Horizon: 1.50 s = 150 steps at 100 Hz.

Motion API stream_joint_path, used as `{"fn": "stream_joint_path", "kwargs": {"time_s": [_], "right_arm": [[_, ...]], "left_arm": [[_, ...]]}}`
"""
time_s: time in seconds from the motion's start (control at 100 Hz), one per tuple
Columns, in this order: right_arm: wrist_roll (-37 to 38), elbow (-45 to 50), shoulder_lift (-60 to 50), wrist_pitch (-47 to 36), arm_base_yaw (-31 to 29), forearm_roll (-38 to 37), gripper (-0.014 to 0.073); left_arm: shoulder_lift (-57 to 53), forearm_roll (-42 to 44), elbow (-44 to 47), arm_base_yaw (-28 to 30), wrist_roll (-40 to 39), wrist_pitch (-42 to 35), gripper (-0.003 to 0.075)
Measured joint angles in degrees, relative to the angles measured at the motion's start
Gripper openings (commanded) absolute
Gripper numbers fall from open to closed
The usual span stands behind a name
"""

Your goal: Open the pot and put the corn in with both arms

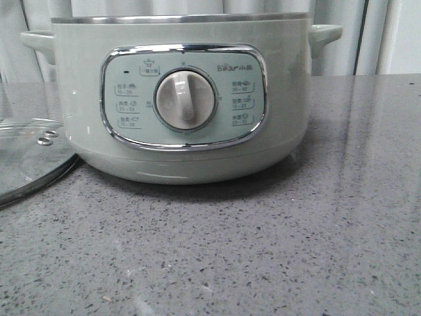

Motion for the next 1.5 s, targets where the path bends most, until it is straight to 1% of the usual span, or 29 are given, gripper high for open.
{"fn": "stream_joint_path", "kwargs": {"time_s": [0.1, 0.75, 0.88, 0.95, 1.04, 1.25, 1.33, 1.4, 1.5], "right_arm": [[0.0, 0.0, 0.0, 0.0, 0.0, 0.0, -0.0070], [0.0, 0.1, 0.0, 0.0, 0.0, 0.0, -0.0070], [0.0, 1.1, -2.8, -0.3, -0.8, 0.0, -0.0070], [0.0, 2.3, -4.4, -0.7, -2.7, 0.0, -0.0070], [0.0, 2.3, -6.7, -0.2, -6.7, 0.0, -0.0070], [0.0, 2.3, -15.0, 8.6, -19.0, 0.0, -0.0070], [0.0, 2.3, -15.7, 11.3, -23.3, -0.1, -0.0070], [0.0, 2.3, -16.0, 11.5, -25.7, -0.1, -0.0070], [0.0, 2.3, -16.0, 11.5, -26.8, -0.2, -0.0070]], "left_arm": [[0.0, -0.8, 0.0, 0.1, 0.0, 4.2, -0.0020], [0.0, -0.9, 0.0, 0.2, 0.0, 4.2, -0.0020], [0.0, -1.0, 0.0, 0.2, 0.0, 4.2, -0.0020], [0.0, -1.0, 0.0, 0.2, 0.0, 4.2, -0.0020], [0.0, -1.0, 0.0, 0.2, 0.0, 4.2, -0.0020], [0.0, -1.0, 0.0, 0.2, 0.0, 4.3, -0.0020], [0.0, -1.0, 0.0, 0.2, 0.0, 4.3, -0.0020], [0.0, -1.1, 0.0, 0.2, 0.0, 4.3, -0.0020], [0.0, -1.1, 0.0, 0.2, 0.0, 4.3, -0.0020]]}}
